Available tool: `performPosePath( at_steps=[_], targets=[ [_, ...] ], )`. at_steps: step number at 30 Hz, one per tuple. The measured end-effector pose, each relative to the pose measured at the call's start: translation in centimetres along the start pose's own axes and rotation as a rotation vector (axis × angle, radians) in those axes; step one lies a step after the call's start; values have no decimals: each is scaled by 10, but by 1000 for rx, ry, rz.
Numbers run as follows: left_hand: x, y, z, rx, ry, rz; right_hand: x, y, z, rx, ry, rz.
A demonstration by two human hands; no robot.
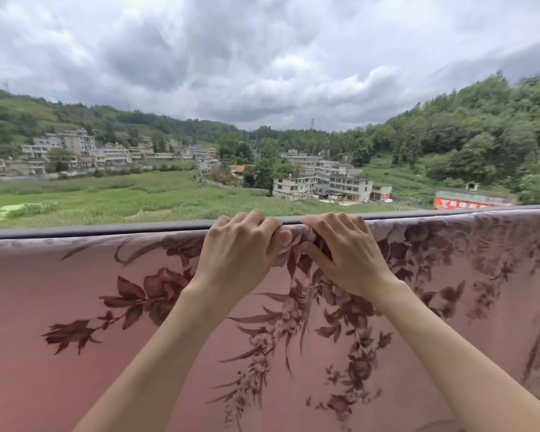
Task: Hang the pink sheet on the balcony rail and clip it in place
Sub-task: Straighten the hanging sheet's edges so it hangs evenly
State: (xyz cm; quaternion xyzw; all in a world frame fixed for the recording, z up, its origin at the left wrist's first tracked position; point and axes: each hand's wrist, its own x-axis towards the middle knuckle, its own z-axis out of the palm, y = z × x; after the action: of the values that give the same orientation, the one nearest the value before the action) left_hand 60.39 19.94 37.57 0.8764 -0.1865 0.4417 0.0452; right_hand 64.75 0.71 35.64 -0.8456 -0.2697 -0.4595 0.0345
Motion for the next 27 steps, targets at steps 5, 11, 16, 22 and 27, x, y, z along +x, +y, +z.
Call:
performPosePath(
  at_steps=[5, 11, 16, 22, 27],
  targets=[
    [31, 48, 26, -13, -26, 16, -20, 72, -10, -23, 0, 12],
    [59, 114, 56, -13, -78, 61, -46, 146, -17, -22, 24, 10],
    [79, 162, 81, 32, -50, -4, -63, 199, -24, -30, 26, -4],
    [100, 224, 104, 109, -109, -114, -85, 273, -36, 16, -9, -44],
    [119, 276, 127, 133, -111, -150, -100, 320, -39, 55, -16, -34]
  ],
)
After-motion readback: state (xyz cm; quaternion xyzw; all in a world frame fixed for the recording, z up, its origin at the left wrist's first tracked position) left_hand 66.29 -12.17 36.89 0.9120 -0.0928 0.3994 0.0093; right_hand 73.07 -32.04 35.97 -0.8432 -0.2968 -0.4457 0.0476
